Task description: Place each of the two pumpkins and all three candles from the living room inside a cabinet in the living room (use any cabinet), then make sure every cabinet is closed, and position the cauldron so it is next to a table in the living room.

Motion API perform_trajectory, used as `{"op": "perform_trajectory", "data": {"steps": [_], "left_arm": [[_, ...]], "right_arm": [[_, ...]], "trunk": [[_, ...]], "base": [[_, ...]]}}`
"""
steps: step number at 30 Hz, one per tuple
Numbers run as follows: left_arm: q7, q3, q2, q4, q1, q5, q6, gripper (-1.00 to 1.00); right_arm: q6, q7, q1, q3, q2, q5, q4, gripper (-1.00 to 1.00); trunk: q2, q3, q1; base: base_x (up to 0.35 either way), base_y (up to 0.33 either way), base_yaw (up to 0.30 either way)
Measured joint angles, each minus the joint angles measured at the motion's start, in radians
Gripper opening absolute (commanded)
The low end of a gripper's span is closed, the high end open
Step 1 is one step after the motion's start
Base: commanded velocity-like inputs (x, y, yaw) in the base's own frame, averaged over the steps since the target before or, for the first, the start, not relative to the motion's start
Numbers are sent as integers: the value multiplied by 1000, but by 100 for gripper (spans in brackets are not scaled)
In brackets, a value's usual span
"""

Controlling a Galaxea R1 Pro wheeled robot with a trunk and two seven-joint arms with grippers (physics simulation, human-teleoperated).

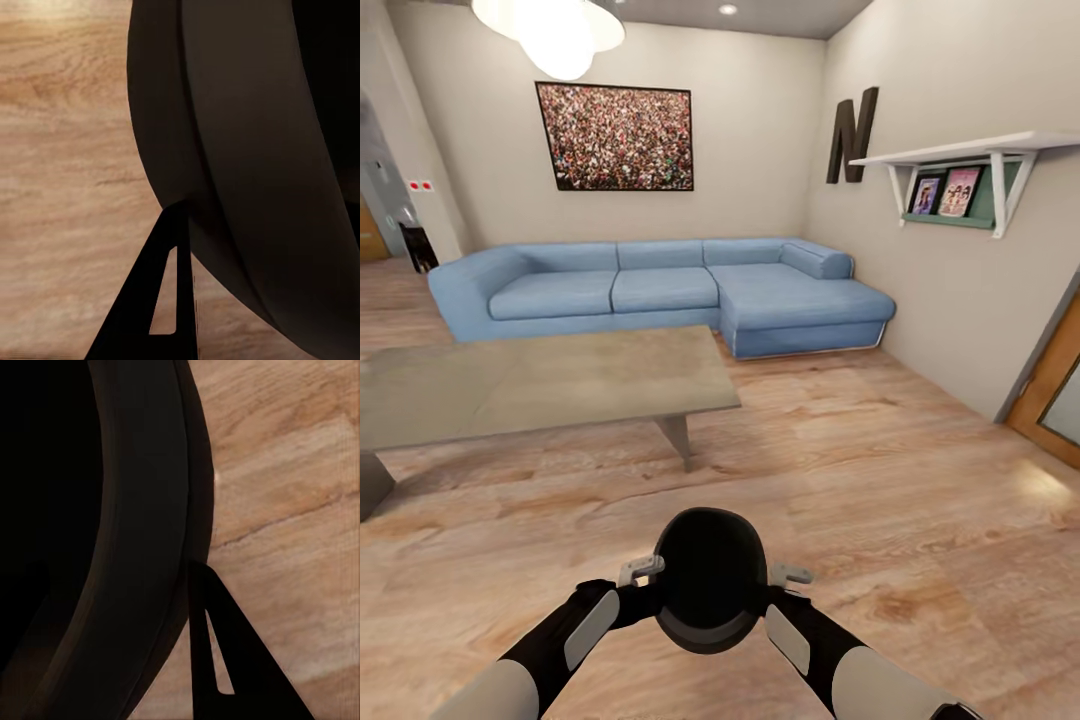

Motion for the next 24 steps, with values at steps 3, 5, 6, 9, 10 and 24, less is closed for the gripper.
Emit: {"op": "perform_trajectory", "data": {"steps": [3, 5, 6, 9, 10, 24], "left_arm": [[0, 0, 0, 0, 0, 0, 0, -100], [0, 0, 0, 0, 0, 0, 0, -100], [0, 0, 0, 0, 0, 0, 0, -100], [1, 0, 0, 0, 0, 1, 0, -100], [0, 0, 0, 0, 0, 0, 0, -100], [-3, 1, 1, 0, 0, -1, 2, -100]], "right_arm": [[0, 0, 0, 0, 0, 0, 0, -100], [0, 0, 0, 0, 0, 0, 0, -100], [0, 0, 0, 0, 0, 0, 0, -100], [0, 1, 0, -1, 0, 0, 0, -100], [0, 0, 0, 0, 0, 0, 0, -100], [3, -2, 0, 1, 0, 0, -3, -100]], "trunk": [[0, 0, 0], [0, 0, 0], [0, 0, 0], [0, 0, 0], [0, 0, 0], [0, 0, -1]], "base": [[0, 0, 291], [0, 36, 291], [18, 64, 291], [97, 89, 290], [158, 111, 291], [258, 142, 128]]}}
